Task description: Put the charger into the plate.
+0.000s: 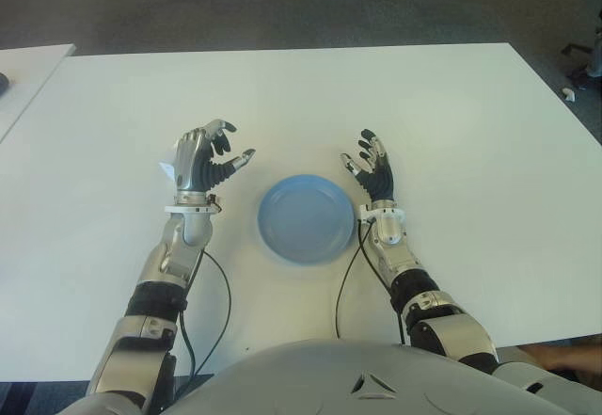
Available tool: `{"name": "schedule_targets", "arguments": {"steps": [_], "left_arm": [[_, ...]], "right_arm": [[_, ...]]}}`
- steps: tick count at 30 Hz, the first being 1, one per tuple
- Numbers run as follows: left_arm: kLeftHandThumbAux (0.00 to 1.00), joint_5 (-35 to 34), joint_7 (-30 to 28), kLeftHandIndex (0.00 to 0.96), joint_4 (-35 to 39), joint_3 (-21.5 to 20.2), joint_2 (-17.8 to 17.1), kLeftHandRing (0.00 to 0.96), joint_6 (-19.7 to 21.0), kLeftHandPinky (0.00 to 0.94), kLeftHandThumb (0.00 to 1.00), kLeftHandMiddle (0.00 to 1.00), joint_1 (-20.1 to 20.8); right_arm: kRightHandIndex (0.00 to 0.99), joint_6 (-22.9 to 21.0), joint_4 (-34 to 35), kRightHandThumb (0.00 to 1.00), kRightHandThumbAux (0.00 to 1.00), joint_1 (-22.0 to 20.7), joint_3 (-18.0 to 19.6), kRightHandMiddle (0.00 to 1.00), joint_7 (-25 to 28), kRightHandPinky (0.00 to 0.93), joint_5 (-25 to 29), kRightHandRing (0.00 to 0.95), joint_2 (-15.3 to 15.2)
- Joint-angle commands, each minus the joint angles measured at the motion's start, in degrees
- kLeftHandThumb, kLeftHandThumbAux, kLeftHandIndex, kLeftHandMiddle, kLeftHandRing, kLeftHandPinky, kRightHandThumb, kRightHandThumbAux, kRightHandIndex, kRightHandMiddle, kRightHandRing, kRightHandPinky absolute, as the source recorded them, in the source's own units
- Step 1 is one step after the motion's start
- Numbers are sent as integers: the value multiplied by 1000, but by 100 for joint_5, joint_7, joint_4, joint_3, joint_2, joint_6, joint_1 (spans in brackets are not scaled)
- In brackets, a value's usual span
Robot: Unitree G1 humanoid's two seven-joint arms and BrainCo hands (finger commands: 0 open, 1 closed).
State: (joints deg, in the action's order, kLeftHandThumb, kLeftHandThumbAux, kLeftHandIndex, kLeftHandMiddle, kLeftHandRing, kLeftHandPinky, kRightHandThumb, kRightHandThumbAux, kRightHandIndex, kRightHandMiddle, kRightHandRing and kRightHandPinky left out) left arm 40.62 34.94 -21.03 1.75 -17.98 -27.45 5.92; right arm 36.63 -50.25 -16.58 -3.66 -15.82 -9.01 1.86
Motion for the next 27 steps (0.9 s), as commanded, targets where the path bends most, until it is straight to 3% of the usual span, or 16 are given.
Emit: {"name": "schedule_targets", "arguments": {"steps": [1,6,8,11,17,21,27], "left_arm": [[700,1057,1684,423,-609,341,-246,550,264,527,702,573,363],[703,937,2020,412,-1314,527,-229,403,178,378,688,401,515],[591,826,2054,284,-1516,581,-238,319,151,294,526,309,565],[521,695,2035,179,-1633,611,-241,220,230,194,432,210,620],[442,870,2384,67,-1989,760,-299,55,697,36,340,69,812],[382,1057,2647,22,-2930,1056,-423,14,1131,9,307,19,1259],[291,1030,2764,2,-3560,1371,-505,1,1490,0,273,1,1557]], "right_arm": [[121,-412,-585,341,689,721,7,148,93,173,2,139,21],[126,-386,-613,336,673,712,13,156,119,174,1,146,20],[127,-378,-630,333,668,707,16,158,137,170,0,147,19],[128,-344,-671,328,664,698,21,160,149,173,-6,149,14],[130,-332,-699,316,662,687,18,163,154,167,-24,151,3],[130,-330,-703,301,674,691,6,170,150,167,-46,155,-11],[130,-297,-695,274,691,701,-33,189,81,180,-112,171,-23]]}}
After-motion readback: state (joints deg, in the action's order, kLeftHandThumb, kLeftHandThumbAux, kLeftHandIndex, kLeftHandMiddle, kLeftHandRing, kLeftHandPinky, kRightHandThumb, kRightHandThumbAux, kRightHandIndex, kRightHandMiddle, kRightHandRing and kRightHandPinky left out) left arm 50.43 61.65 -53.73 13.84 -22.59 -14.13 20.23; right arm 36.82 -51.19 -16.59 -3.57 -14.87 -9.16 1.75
